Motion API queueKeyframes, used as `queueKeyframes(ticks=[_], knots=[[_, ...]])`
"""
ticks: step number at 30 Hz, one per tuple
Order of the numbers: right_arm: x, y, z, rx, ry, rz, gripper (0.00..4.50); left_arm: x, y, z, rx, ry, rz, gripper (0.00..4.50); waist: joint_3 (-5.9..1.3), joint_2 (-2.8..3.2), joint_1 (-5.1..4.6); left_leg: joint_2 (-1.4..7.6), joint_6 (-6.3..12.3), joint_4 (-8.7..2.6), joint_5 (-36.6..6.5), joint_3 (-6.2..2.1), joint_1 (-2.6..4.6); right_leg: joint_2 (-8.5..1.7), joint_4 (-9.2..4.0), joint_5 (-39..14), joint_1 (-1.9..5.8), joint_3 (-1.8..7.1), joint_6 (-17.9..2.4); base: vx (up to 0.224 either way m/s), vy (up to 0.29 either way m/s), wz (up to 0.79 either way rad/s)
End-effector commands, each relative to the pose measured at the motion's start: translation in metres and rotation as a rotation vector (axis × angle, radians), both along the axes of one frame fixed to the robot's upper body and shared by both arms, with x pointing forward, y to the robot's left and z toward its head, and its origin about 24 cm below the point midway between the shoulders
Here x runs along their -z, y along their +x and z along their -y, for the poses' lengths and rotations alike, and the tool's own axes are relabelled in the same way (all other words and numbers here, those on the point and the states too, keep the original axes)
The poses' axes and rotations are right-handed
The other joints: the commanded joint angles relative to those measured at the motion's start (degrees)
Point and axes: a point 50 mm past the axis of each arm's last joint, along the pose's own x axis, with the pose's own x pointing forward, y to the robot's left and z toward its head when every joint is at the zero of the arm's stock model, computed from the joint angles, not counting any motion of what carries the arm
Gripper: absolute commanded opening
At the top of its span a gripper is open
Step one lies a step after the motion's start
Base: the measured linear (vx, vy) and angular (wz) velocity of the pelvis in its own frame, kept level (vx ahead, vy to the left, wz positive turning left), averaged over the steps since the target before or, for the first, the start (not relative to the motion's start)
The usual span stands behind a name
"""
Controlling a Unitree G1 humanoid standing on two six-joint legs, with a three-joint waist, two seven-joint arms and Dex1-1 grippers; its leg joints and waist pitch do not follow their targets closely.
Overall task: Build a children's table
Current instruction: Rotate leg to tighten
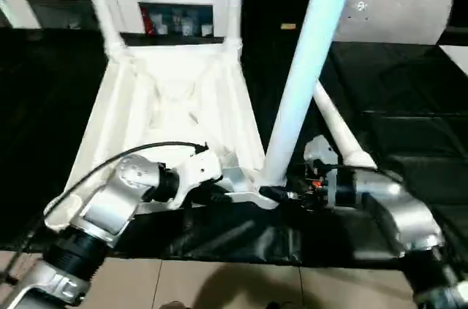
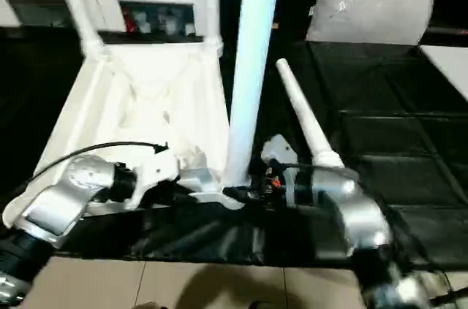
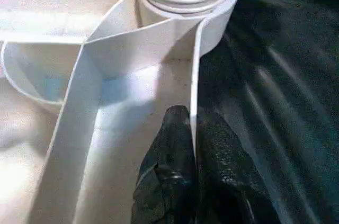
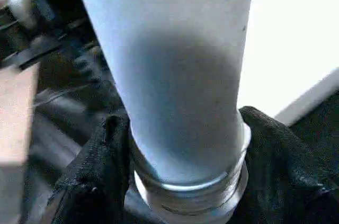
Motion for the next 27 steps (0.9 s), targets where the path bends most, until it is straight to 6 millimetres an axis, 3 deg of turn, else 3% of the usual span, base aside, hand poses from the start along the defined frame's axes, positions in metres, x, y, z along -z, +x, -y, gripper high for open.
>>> queueKeyframes(ticks=[1,2,3,4,5,6,7,11,13,15,17,18,19,21,22,25,27], knots=[[0.018,-0.011,-0.041,0.020,0.049,-0.087,2.74,-0.008,0.008,0.028,-0.122,-0.066,0.057,0.00,-2.45,-0.08,-0.58,0.34,0.63,-4.29,-21.38,0.23,0.34,-2.40,-6.10,-35.54,1.75,1.86,-6.25,0.000,0.000,0.00],[0.019,-0.011,-0.044,0.044,0.054,-0.093,2.74,-0.009,0.009,0.031,-0.142,-0.073,0.055,0.00,-2.34,-0.09,-0.86,0.22,0.42,-4.21,-22.45,0.04,0.48,-2.43,-6.52,-37.80,1.59,1.54,-5.32,0.000,0.000,0.00],[0.019,-0.010,-0.048,0.077,0.066,-0.101,2.74,-0.010,0.010,0.035,-0.171,-0.085,0.059,0.00,-2.51,-0.26,-1.46,-0.11,0.21,-4.09,-22.69,-0.32,0.06,-2.47,-6.84,-39.89,2.13,0.94,-3.39,0.000,0.000,0.00],[0.019,-0.009,-0.054,0.125,0.086,-0.116,2.74,-0.011,0.012,0.041,-0.216,-0.100,0.059,0.00,-2.66,0.02,-2.29,-0.11,0.54,-4.30,-23.10,-0.68,-0.31,-2.33,-7.21,-39.00,2.42,0.49,-2.27,0.000,0.000,0.00],[0.020,-0.007,-0.061,0.176,0.099,-0.127,2.74,-0.013,0.014,0.048,-0.262,-0.112,0.067,0.00,-2.50,0.38,-2.52,-0.09,0.75,-4.33,-23.93,-0.69,-0.06,-2.27,-7.50,-39.04,2.00,0.43,-2.31,0.000,0.000,0.00],[0.021,-0.005,-0.065,0.209,0.101,-0.134,2.74,-0.013,0.016,0.053,-0.290,-0.117,0.073,0.00,-2.48,0.24,-3.01,-0.22,0.89,-4.14,-25.00,-0.74,0.23,-2.18,-7.89,-39.05,1.76,0.06,-2.37,0.000,0.000,0.00],[0.024,-0.002,-0.074,0.282,0.087,-0.149,2.74,-0.016,0.019,0.065,-0.355,-0.135,0.090,0.00,-2.53,0.46,-3.49,-0.16,0.81,-4.19,-25.59,-0.84,0.26,-2.12,-7.88,-38.00,1.80,-0.12,-2.62,0.000,0.000,0.00],[0.029,-0.001,-0.078,0.317,0.055,-0.156,2.74,-0.018,0.021,0.072,-0.383,-0.145,0.104,0.00,-2.58,0.77,-4.51,0.09,1.98,-4.81,-28.02,-1.32,-0.19,-2.12,-8.12,-35.20,2.48,-0.61,-2.40,0.000,0.000,0.00],[0.032,0.002,-0.077,0.369,0.043,-0.160,2.74,-0.022,0.023,0.074,-0.397,-0.145,0.116,0.00,-2.67,0.93,-4.91,0.17,2.07,-4.88,-29.07,-1.34,-0.06,-2.17,-8.10,-33.57,2.30,-0.57,-3.20,0.000,0.000,0.00],[0.031,0.005,-0.073,0.402,0.067,-0.153,2.74,-0.022,0.024,0.070,-0.391,-0.128,0.126,0.00,-2.56,0.73,-5.50,-0.09,2.25,-4.68,-30.18,-1.19,0.32,-2.28,-8.51,-35.06,1.92,-0.71,-3.15,0.000,0.000,0.00],[0.028,0.007,-0.070,0.423,0.090,-0.144,2.74,-0.021,0.024,0.064,-0.385,-0.111,0.130,0.00,-2.67,0.97,-5.54,-0.09,2.41,-4.67,-29.44,-1.17,0.17,-2.46,-8.46,-34.97,2.02,-0.57,-3.22,0.000,0.000,0.00],[0.026,0.008,-0.069,0.437,0.095,-0.141,3.30,-0.021,0.024,0.062,-0.390,-0.104,0.129,0.00,-2.68,0.97,-5.50,-0.06,2.39,-4.71,-29.28,-1.17,0.13,-2.45,-8.42,-34.74,2.02,-0.52,-3.31,0.000,0.000,0.00],[0.023,0.010,-0.067,0.446,0.110,-0.132,3.44,-0.019,0.025,0.057,-0.391,-0.090,0.129,0.00,-2.69,1.23,-5.46,-0.02,2.39,-4.79,-29.17,-1.17,0.17,-2.44,-8.30,-34.14,1.99,-0.42,-3.61,0.000,0.000,0.00],[0.020,0.011,-0.063,0.450,0.107,-0.097,3.44,-0.017,0.025,0.049,-0.389,-0.075,0.131,0.00,-2.79,1.10,-5.52,0.01,2.44,-4.86,-28.62,-1.10,-0.06,-2.54,-8.15,-33.34,2.05,-0.26,-4.15,0.000,0.000,0.00],[0.020,0.011,-0.061,0.445,0.096,-0.081,3.65,-0.016,0.026,0.047,-0.388,-0.067,0.135,0.00,-2.80,1.01,-5.55,0.05,2.41,-4.93,-28.30,-1.15,-0.28,-2.56,-8.01,-33.15,2.23,-0.28,-4.22,0.000,0.000,0.00],[0.020,0.010,-0.054,0.425,0.057,-0.026,4.00,-0.015,0.026,0.039,-0.382,-0.047,0.146,0.00,-2.96,1.09,-5.40,0.14,2.55,-4.86,-27.33,-0.98,-0.19,-2.59,-7.79,-31.85,2.06,0.02,-4.95,0.000,0.000,0.00],[0.021,0.006,-0.047,0.387,0.049,-0.011,4.00,-0.014,0.027,0.033,-0.376,-0.040,0.145,0.00,-3.02,1.08,-5.18,0.23,2.91,-4.88,-26.18,-0.77,-0.25,-2.54,-7.62,-30.38,2.13,0.28,-5.65,0.000,0.000,0.00]])
